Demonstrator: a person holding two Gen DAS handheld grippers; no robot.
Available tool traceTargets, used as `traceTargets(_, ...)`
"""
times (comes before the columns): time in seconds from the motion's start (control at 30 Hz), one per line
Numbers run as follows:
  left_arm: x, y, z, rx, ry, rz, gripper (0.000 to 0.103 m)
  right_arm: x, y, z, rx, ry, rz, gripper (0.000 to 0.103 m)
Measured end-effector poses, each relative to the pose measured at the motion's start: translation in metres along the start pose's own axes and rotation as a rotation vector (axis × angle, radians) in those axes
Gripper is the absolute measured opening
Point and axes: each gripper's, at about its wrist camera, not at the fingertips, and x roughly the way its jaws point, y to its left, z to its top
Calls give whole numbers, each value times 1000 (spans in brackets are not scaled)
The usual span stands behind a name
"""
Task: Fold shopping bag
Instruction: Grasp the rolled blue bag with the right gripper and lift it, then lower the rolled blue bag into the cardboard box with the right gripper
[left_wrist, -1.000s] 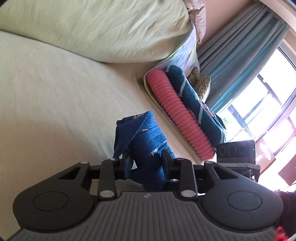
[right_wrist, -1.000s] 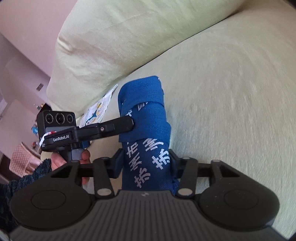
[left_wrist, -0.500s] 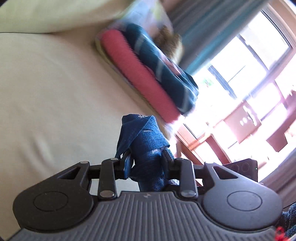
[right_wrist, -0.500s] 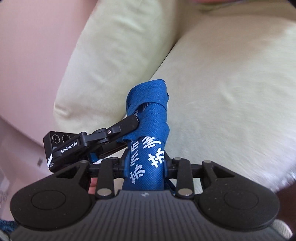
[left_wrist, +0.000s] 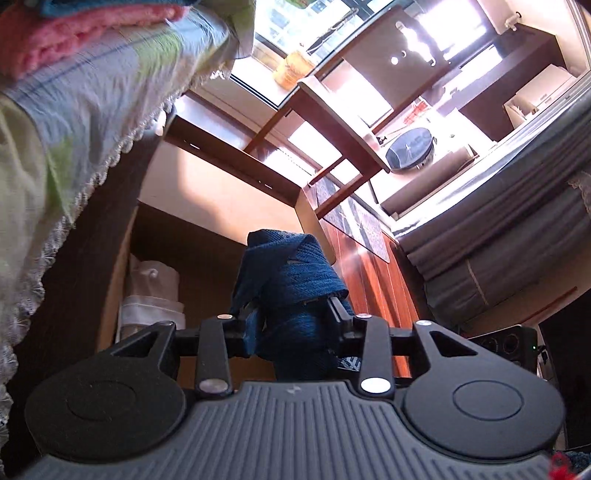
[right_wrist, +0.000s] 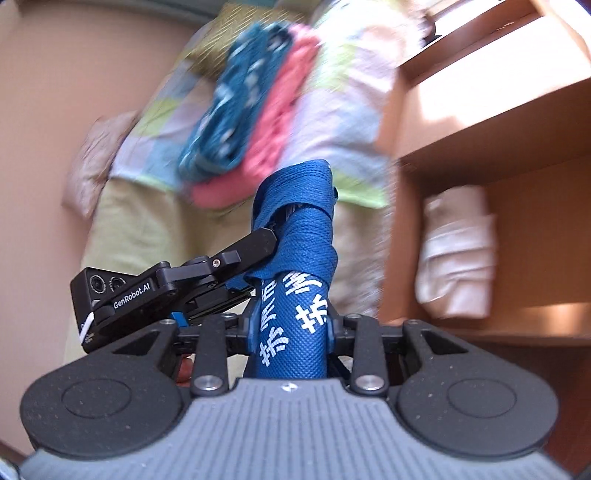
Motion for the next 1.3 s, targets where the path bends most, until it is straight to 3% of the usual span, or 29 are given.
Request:
traceTargets(0.3,124,39,38,0,200,67,45,31,-78,55,111,7,-260,29)
traceTargets(0.5,176,74,35,9,295,127,41,71,-119,72,162,74,-424,28)
traceTargets(0.63,177,89,30,-3,303,169,41,98,-136,73,153,111,-517,27)
traceTargets(0.87,134,82,16,114,315,191,41,147,-142,56,87,176,-609,25)
traceTargets(1.0,125,66,0,235,382,193,37,168,-144,48,98,202,-600,24)
traceTargets(1.1,125,65,-3,252,415,190,37,177,-150,43,98,240,-594,23)
traceTargets(1.3,121,48,-16,365,503,166,37,179,-167,49,185,272,-505,23)
